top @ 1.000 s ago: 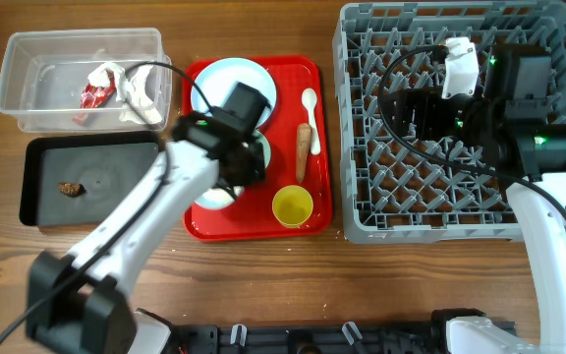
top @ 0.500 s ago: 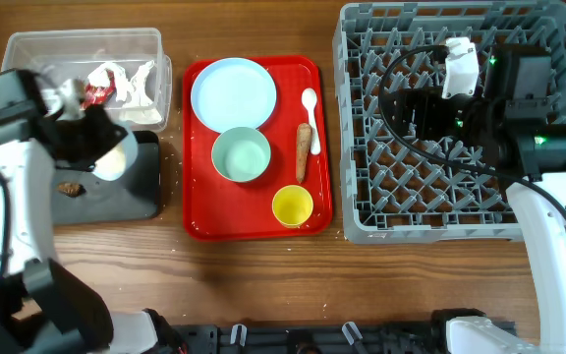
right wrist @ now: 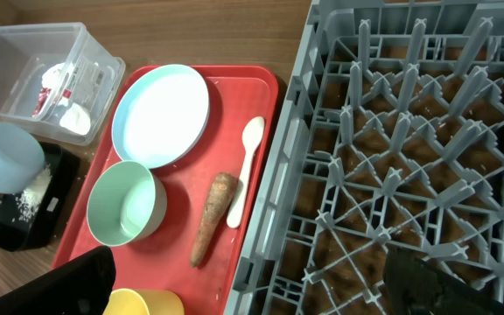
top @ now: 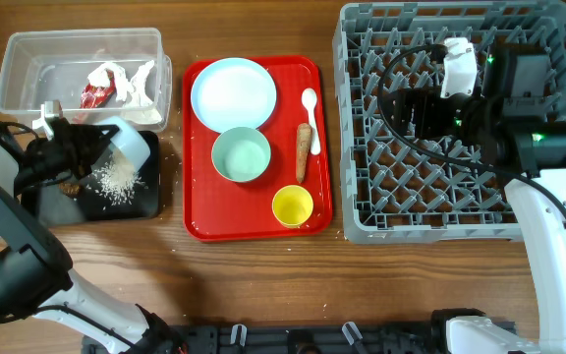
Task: Sort waste into correct bins and load items into the dishwasher rack
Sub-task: 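Tip the blue bowl over the black tray, pour out the rice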
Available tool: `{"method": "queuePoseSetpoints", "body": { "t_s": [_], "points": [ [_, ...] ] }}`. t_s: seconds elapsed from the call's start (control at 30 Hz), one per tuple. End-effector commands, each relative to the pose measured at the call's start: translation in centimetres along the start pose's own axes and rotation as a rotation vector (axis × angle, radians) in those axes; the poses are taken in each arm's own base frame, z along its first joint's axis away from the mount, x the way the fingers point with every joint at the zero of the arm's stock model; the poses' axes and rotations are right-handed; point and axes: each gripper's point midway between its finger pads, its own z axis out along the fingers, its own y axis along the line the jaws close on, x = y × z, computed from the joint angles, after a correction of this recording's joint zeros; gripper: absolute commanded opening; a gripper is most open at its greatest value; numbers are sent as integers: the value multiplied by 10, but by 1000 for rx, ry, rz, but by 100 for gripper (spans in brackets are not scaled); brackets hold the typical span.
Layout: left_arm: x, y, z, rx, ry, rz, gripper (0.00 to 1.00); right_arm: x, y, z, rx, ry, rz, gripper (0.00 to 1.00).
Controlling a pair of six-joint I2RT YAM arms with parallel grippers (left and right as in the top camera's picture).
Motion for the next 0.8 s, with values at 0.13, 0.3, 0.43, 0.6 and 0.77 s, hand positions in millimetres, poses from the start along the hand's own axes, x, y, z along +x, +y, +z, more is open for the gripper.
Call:
{"method": "queuePoseSetpoints", "body": {
  "t_s": [0.13, 0.3, 0.43, 0.6, 0.77],
  "points": [
    [1, -48, -16, 291, 1, -34, 4, -7, 3, -1, -16, -10, 2, 100],
    [1, -48, -16, 291, 2, -45, 4, -7, 3, -1, -16, -10, 2, 100],
    [1, -48, -16, 291, 8, -92, 4, -7, 3, -1, -16, -9, 2, 100],
    [-9, -43, -23, 273, -13, -126, 4, -7, 3, -1, -15, -13, -2, 100],
    [1, -53, -26, 294, 0, -202, 4, -7, 3, -1, -15, -13, -2, 100]
  ]
}}
